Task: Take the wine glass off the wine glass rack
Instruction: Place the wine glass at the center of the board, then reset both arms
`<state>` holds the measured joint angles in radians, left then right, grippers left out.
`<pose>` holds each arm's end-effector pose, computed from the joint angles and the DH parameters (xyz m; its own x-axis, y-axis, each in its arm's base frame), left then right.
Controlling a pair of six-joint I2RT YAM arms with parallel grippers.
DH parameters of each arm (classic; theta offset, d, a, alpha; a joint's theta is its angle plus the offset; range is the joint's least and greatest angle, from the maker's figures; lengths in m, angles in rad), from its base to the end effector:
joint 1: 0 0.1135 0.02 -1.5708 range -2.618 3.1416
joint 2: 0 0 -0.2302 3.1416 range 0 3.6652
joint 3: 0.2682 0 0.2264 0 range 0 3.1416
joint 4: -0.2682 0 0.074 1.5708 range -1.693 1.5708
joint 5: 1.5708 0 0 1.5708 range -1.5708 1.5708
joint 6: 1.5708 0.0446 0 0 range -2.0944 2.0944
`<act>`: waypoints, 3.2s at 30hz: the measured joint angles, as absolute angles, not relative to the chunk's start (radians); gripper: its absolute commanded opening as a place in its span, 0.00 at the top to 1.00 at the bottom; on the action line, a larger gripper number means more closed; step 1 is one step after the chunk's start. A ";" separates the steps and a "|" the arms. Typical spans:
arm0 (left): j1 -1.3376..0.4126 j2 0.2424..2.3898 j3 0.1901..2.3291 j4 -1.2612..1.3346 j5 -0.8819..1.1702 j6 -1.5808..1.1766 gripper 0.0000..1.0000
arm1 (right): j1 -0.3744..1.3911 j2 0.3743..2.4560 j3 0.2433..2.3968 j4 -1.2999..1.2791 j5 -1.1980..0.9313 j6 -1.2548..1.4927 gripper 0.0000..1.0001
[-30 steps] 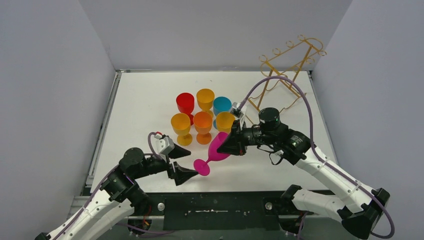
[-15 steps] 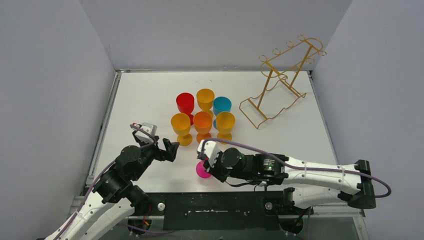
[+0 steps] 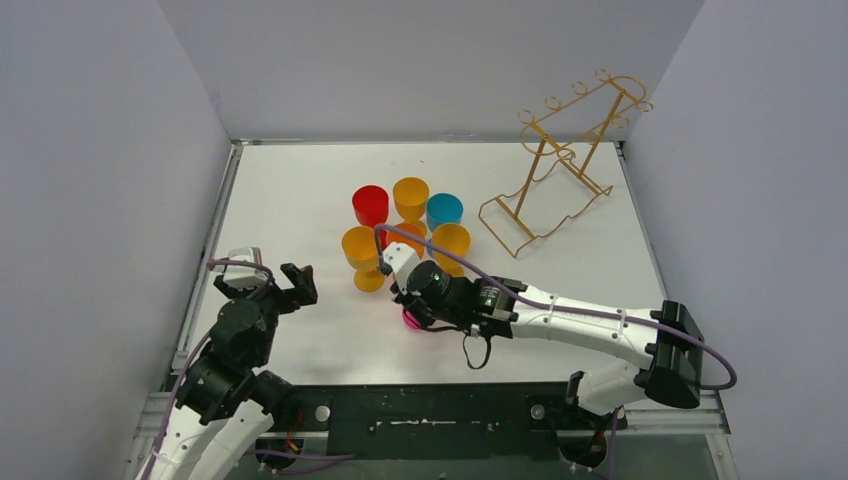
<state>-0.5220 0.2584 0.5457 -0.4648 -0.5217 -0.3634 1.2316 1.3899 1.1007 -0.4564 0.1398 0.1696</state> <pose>0.0984 -0.0309 0.2718 -0.1456 -0.2718 -0.9513 -0.0478 0.9623 -0.2676 0.1029 0.2731 0.2550 -0.3744 -0.5587 -0.7401 -0.8487 0.5279 0.0308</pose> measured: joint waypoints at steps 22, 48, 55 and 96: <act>-0.446 0.337 0.545 -0.460 -0.428 -0.359 0.03 | 1.165 1.534 1.222 -0.526 0.091 0.252 0.97; -0.417 0.357 0.532 -0.452 -0.376 -0.355 0.03 | 1.157 1.553 1.269 -0.511 0.117 0.251 0.77; -0.410 0.363 0.532 -0.452 -0.366 -0.355 0.03 | 1.157 1.563 1.304 -0.532 0.119 0.248 0.54; -0.308 0.754 0.719 -0.470 -0.333 -0.265 0.03 | 0.191 0.912 0.965 -0.562 0.232 0.380 0.00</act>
